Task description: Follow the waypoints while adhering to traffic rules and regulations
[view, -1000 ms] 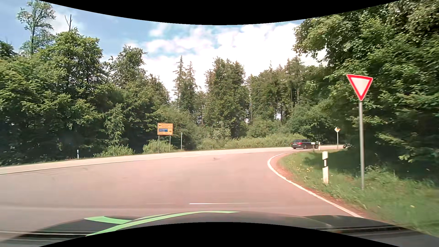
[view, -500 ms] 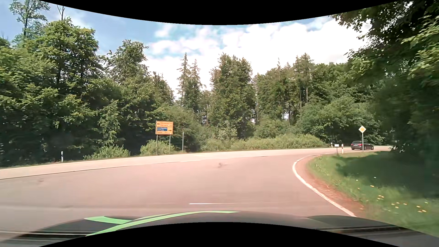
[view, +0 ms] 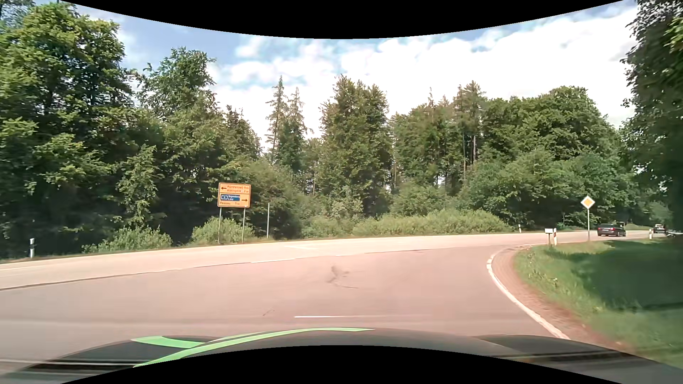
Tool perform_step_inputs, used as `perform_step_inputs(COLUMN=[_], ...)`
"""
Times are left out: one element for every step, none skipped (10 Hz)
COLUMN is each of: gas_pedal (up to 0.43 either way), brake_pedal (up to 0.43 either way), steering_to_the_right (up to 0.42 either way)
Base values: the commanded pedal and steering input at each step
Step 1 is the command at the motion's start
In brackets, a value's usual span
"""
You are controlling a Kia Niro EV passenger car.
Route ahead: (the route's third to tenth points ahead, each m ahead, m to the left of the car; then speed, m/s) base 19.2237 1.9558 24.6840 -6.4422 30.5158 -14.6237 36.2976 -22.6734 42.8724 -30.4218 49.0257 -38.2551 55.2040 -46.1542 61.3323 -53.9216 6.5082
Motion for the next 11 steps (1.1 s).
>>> perform_step_inputs(gas_pedal=[0.047, 0.067, 0.098, 0.110, 0.110, 0.110, 0.138, 0.138, 0.138, 0.157, 0.169], brake_pedal=[0.000, 0.000, 0.000, 0.000, 0.000, 0.000, 0.000, 0.000, 0.000, 0.000, 0.000], steering_to_the_right=[0.112, 0.125, 0.135, 0.144, 0.149, 0.154, 0.161, 0.166, 0.172, 0.174, 0.174])
